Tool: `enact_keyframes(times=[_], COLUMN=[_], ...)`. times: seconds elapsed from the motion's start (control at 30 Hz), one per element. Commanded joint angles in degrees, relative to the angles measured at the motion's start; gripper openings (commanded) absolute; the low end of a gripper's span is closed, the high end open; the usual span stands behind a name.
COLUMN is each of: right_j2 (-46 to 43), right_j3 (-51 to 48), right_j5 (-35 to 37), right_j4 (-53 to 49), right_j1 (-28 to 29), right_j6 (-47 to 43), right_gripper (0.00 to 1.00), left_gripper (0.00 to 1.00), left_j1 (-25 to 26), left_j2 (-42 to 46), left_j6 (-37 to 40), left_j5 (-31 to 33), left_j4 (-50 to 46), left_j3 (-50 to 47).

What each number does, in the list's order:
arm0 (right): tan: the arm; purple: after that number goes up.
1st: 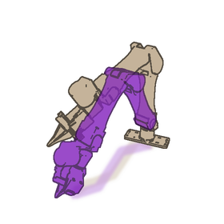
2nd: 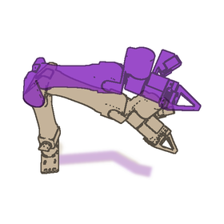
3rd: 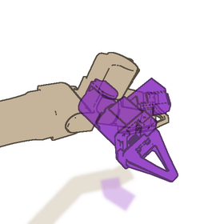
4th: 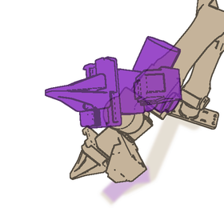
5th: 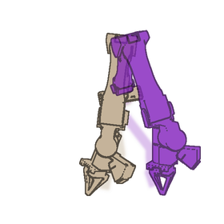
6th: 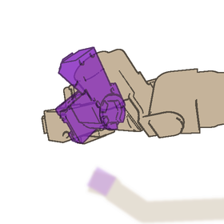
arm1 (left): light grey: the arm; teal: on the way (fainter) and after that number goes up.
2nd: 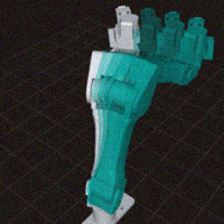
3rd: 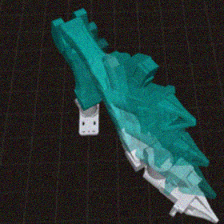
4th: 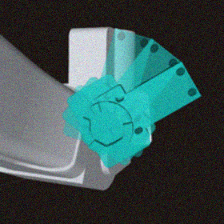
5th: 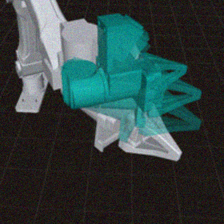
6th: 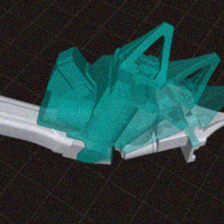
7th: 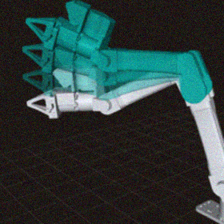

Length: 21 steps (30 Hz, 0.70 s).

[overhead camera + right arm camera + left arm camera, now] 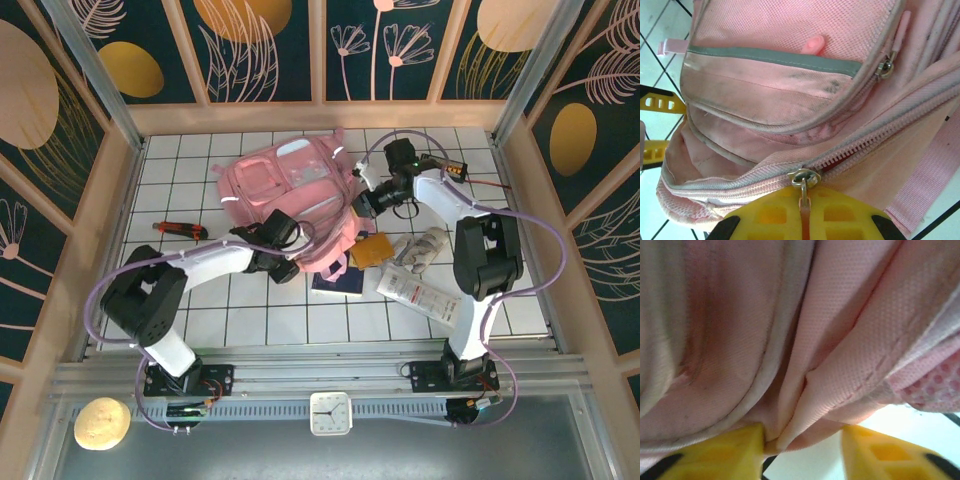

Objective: Pack the student bag

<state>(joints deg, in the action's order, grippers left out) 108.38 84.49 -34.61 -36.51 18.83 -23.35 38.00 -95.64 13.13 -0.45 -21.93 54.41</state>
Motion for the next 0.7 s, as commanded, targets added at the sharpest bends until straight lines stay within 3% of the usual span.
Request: enact_keyframes(times=[0.0,0.27,0.67], right_j2=[-0.6,-4.0,-6.1], right_j3=[-0.4,-6.2,-6.0], right_j5=[2.5,9.0,4.1], right_j4=[-1.6,-6.6,-15.4], right_j1=[1.6,5.7,11.4], right_j6=[-1.9,-2.6,1.9], right_gripper=[0.00,0.00,0.00], left_gripper=[0.28,0.19,0.18], left_j1=[0.2,0.2,0.2], left_j2=[-2.1,-4.0,-6.4], left_j6=[-1.7,-3.9,-5.6], left_j5=[-3.8,-2.2,-0.9], left_j4=[2.1,2.9,2.3], left_j3=[3.2,4.4,7.1])
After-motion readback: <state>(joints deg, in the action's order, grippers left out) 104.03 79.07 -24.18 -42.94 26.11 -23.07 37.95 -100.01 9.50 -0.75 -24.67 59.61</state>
